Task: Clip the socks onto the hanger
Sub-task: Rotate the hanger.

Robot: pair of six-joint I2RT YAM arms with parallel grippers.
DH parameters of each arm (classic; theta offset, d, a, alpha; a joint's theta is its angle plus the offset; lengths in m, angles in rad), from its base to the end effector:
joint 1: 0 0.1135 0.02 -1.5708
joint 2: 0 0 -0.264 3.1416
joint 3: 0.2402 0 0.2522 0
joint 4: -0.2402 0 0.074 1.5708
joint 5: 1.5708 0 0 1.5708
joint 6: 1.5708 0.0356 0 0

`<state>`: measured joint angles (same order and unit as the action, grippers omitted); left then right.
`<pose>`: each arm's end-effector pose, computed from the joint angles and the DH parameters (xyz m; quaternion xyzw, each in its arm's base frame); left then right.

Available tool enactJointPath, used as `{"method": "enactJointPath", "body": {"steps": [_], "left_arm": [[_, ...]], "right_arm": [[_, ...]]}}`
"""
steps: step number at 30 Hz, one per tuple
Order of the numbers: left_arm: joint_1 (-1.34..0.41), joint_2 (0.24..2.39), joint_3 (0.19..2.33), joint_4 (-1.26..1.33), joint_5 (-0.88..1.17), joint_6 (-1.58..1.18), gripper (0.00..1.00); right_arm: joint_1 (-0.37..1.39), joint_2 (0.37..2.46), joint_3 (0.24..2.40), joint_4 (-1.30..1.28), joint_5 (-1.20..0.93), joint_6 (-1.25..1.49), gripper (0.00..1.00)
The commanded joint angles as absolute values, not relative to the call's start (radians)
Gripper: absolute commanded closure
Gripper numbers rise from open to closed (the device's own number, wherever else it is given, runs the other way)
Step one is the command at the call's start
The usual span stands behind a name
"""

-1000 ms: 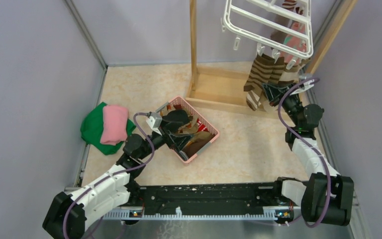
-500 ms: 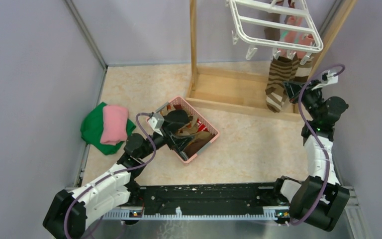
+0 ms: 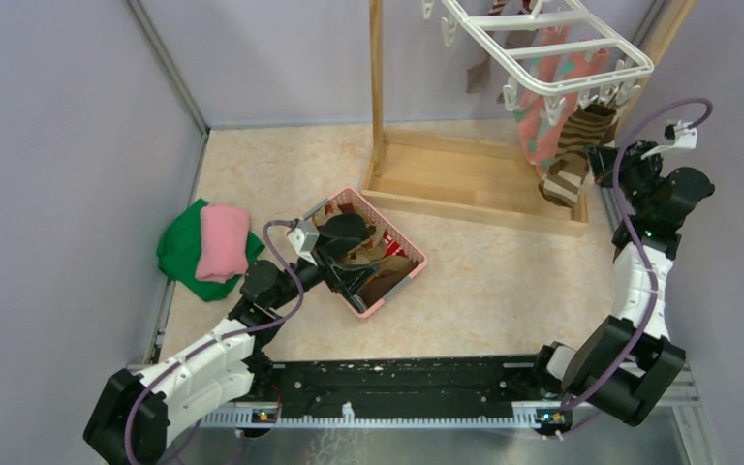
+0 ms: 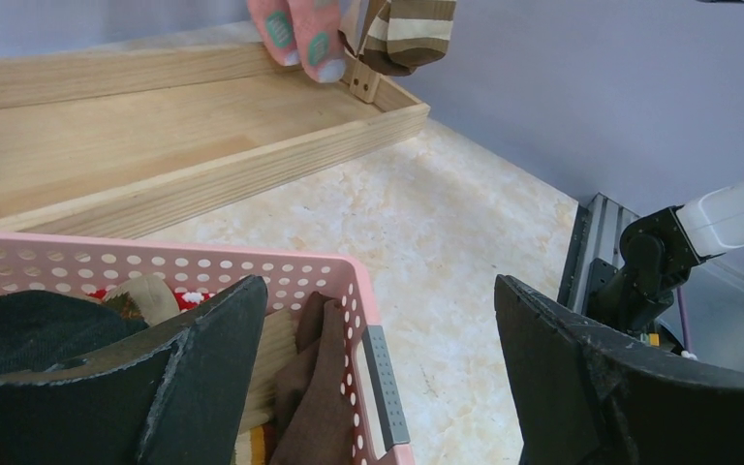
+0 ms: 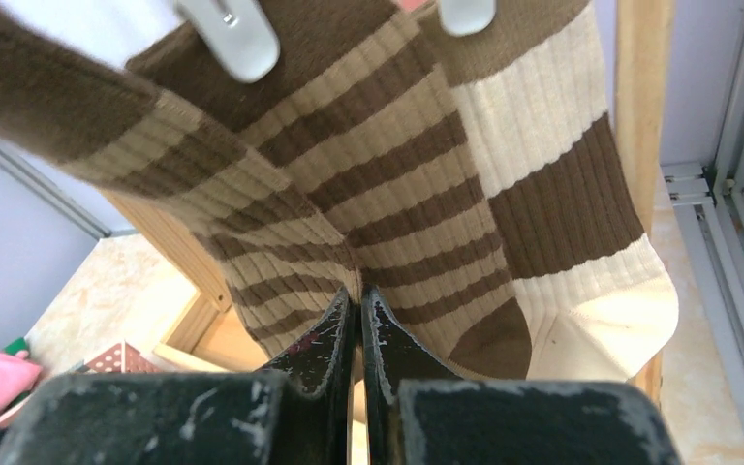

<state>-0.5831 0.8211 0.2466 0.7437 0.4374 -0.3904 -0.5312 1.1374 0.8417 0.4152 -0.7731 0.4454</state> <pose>0.1445 -0.1134 0.2419 0.2256 0.6106 -0.4727 0.5940 0.2365 -0.1101 0.3510 0.0393 0.6751 0.2202 0.7030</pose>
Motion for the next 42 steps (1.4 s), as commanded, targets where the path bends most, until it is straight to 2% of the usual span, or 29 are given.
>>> {"method": "enactJointPath", "body": {"steps": [1, 15, 29, 35, 42], "left_arm": [[-0.581, 0.823, 0.238, 0.816, 0.462, -0.386, 0.08], [-0.582, 0.831, 0.216, 0.856, 0.467, -0.391, 0.08], [-0.581, 0.855, 0.216, 0.918, 0.502, -0.408, 0.08], [-0.582, 0.845, 0.216, 0.917, 0.502, -0.413, 0.08], [-0.582, 0.840, 0.218, 0.916, 0.503, -0.419, 0.08]], "right_arm": [[-0.540, 1.211, 0.965, 0.378, -0.737, 0.425, 1.00], [-0.541, 1.412, 1.143, 0.365, -0.692, 0.477, 1.00], [-0.523, 1.228, 0.950, 0.323, -0.818, 0.440, 1.00], [-0.505, 1.161, 0.910, 0.318, -0.812, 0.441, 1.00], [-0.506, 1.170, 0.965, 0.287, -0.723, 0.469, 1.00]]}}
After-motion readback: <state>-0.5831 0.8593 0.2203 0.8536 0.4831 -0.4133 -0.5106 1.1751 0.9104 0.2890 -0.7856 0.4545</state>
